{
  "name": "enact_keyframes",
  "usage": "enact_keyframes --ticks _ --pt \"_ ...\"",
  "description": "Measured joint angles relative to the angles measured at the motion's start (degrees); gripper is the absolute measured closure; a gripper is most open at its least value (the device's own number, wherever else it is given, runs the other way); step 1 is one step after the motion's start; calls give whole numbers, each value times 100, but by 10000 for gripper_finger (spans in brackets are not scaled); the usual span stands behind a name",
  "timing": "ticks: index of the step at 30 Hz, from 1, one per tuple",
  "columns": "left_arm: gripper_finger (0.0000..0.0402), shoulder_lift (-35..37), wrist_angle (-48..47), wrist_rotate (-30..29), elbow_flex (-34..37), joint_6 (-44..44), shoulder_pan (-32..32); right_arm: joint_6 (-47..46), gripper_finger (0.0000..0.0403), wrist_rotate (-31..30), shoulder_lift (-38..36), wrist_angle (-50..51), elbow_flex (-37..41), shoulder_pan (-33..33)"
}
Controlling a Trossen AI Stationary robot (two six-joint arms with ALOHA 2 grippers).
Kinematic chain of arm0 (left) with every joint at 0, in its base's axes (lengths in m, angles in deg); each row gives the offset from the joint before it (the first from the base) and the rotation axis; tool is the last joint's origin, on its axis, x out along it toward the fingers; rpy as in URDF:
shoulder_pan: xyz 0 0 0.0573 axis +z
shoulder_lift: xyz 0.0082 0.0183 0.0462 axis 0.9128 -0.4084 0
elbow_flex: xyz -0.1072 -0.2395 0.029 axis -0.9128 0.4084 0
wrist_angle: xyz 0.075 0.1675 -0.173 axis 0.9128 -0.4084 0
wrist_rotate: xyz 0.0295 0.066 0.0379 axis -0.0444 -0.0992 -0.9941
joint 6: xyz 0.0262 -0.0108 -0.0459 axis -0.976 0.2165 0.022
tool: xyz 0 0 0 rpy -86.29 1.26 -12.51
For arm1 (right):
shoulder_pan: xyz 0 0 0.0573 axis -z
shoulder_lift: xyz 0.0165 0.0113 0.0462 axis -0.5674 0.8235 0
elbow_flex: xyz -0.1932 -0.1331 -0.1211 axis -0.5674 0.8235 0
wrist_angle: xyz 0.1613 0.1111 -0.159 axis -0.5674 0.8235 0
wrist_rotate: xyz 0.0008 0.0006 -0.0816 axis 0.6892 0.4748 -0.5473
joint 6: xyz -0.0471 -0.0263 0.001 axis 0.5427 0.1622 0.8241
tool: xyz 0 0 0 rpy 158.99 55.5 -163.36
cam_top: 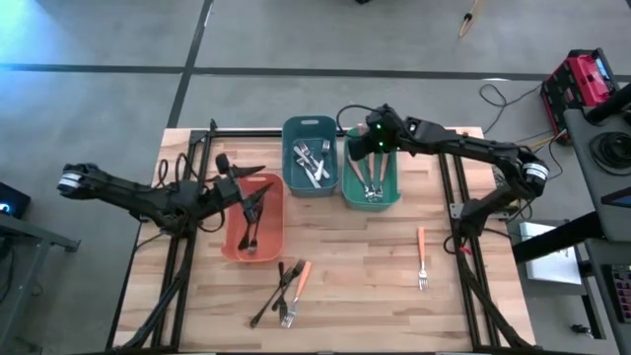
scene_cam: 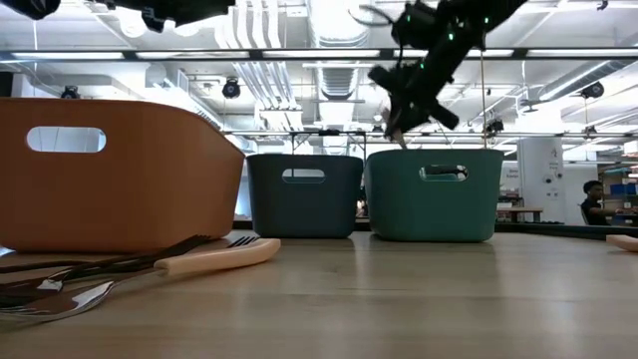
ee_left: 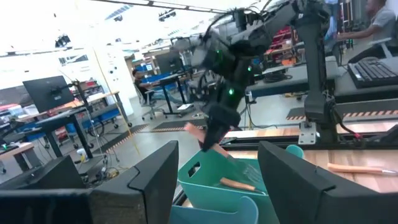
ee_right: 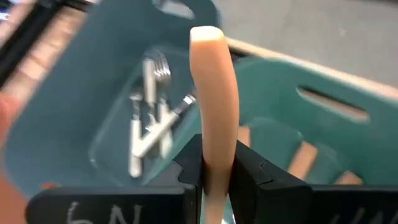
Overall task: Sort silverware by color (type)
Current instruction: Put the orange fork into the green bin
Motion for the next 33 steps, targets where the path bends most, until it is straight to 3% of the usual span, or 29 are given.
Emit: enact_keyframes --ticks 12,22,33 --pt "198 85 17 -1 78 -166 2 -593 367 191 551 -4 480 335" --pt "198 88 28 0 78 -170 2 -600 366 461 1269 64 56 330" --pt "198 90 28 0 78 -230 2 -586 365 441 1487 310 -188 324"
